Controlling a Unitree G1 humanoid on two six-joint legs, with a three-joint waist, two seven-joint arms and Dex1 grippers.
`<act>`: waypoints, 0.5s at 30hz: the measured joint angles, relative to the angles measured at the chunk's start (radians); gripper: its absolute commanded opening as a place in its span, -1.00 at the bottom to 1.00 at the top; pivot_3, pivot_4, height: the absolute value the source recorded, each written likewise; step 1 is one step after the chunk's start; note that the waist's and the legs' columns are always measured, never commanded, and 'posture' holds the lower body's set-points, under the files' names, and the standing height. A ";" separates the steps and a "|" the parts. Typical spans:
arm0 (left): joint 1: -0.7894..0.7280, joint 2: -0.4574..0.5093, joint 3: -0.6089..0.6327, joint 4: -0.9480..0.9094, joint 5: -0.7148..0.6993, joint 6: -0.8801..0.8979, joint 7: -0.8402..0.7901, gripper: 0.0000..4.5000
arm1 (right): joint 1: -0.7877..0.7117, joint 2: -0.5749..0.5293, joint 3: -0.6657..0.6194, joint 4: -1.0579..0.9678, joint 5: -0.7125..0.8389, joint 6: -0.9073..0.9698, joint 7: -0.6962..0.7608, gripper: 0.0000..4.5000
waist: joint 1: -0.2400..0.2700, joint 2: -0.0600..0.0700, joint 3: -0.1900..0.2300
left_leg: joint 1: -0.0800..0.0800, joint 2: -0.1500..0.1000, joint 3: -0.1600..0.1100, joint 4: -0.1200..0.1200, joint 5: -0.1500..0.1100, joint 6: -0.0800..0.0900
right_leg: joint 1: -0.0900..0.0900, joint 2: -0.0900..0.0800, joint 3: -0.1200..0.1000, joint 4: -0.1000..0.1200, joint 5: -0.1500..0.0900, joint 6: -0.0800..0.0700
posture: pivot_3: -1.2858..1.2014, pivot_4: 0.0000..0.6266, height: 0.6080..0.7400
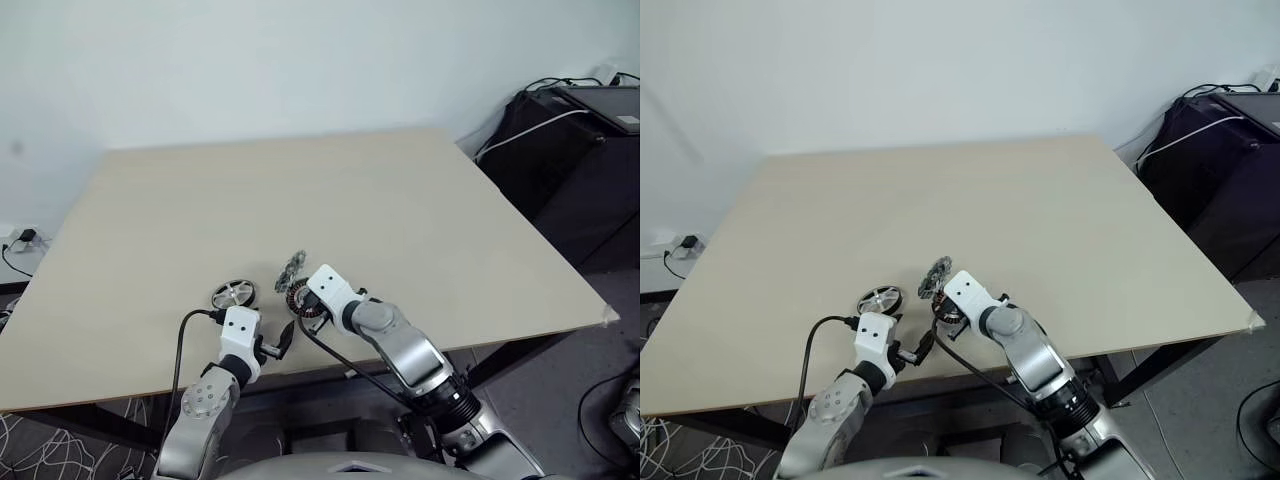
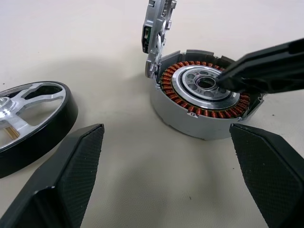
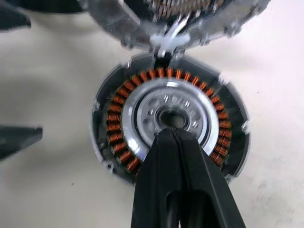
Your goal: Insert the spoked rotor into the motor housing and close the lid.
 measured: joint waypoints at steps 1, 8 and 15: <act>0.000 0.000 0.000 0.000 0.000 0.000 0.000 1.00 | 0.000 0.000 0.000 -0.002 0.000 0.004 0.000 -0.99 | 0.000 0.000 0.000 | 0.000 0.000 0.000 0.000 0.000 0.000 | 0.000 0.000 0.000 0.000 0.000 0.000 | 0.03 -1.00 1.00; 0.000 0.002 0.000 0.000 -0.002 0.000 -0.001 1.00 | 0.008 0.035 -0.027 -0.003 0.009 -0.021 -0.023 -0.99 | 0.000 0.000 0.000 | 0.000 0.000 0.000 0.000 0.000 0.000 | 0.000 0.000 0.000 0.000 0.000 0.000 | 0.03 -1.00 1.00; -0.001 0.003 0.000 0.002 -0.002 0.000 -0.002 1.00 | -0.012 0.079 -0.073 0.013 0.019 -0.096 -0.046 -0.99 | -0.001 0.000 0.000 | 0.000 0.000 0.000 0.000 0.000 0.000 | 0.000 0.000 0.000 0.000 0.000 0.000 | 0.03 -1.00 1.00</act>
